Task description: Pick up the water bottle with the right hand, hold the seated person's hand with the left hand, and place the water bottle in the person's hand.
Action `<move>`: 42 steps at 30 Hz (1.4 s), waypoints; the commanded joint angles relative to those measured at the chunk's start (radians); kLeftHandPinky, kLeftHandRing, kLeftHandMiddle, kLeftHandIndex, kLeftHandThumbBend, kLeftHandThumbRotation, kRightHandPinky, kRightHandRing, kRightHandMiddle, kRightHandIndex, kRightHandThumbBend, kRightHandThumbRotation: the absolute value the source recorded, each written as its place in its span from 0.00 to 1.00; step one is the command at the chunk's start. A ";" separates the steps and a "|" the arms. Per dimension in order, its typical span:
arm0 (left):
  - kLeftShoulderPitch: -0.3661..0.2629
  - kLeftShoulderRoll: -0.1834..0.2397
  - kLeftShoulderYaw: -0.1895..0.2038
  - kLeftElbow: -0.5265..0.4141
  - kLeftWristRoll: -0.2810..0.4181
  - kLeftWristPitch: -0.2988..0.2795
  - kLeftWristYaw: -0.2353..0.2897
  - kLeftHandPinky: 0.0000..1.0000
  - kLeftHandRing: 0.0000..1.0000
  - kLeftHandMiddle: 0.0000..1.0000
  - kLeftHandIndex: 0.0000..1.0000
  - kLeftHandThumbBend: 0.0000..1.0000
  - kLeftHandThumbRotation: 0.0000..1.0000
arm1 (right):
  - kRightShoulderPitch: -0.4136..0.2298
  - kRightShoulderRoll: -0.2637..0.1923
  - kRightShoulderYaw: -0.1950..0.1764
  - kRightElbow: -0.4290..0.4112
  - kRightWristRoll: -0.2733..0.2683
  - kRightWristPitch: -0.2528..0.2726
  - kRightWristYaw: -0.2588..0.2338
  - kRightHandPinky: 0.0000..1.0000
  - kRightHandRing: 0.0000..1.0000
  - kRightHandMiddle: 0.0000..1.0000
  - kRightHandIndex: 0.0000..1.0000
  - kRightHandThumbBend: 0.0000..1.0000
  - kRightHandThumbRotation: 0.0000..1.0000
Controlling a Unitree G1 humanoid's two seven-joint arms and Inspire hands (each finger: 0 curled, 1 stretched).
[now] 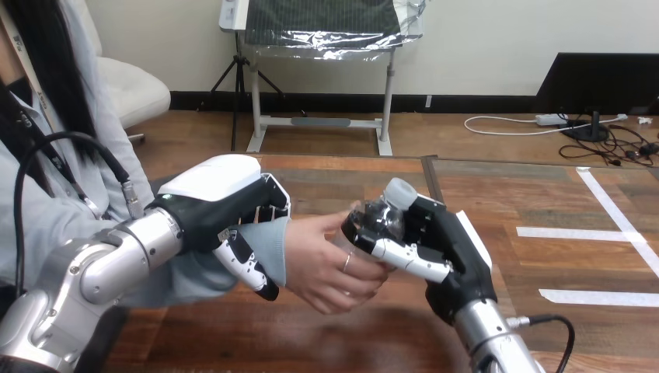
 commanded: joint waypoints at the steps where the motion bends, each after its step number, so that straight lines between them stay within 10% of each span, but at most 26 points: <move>1: -0.228 -0.069 -0.006 -0.029 -0.036 -0.056 0.052 0.20 0.25 0.32 0.33 0.90 0.00 | -0.014 0.049 0.076 -0.346 -0.009 0.030 -0.024 0.29 0.41 0.48 0.49 0.46 0.00; 20: -0.235 -0.082 -0.020 0.018 -0.023 -0.054 0.073 0.20 0.25 0.32 0.32 0.90 0.00 | 0.096 0.030 0.148 -0.655 -0.029 0.138 -0.052 0.26 0.35 0.45 0.46 0.48 0.00; 42: -0.227 -0.079 -0.026 0.051 0.010 -0.056 0.091 0.21 0.27 0.33 0.33 0.90 0.00 | 0.116 -0.010 0.133 -0.799 0.002 0.221 -0.047 0.24 0.35 0.46 0.45 0.49 0.00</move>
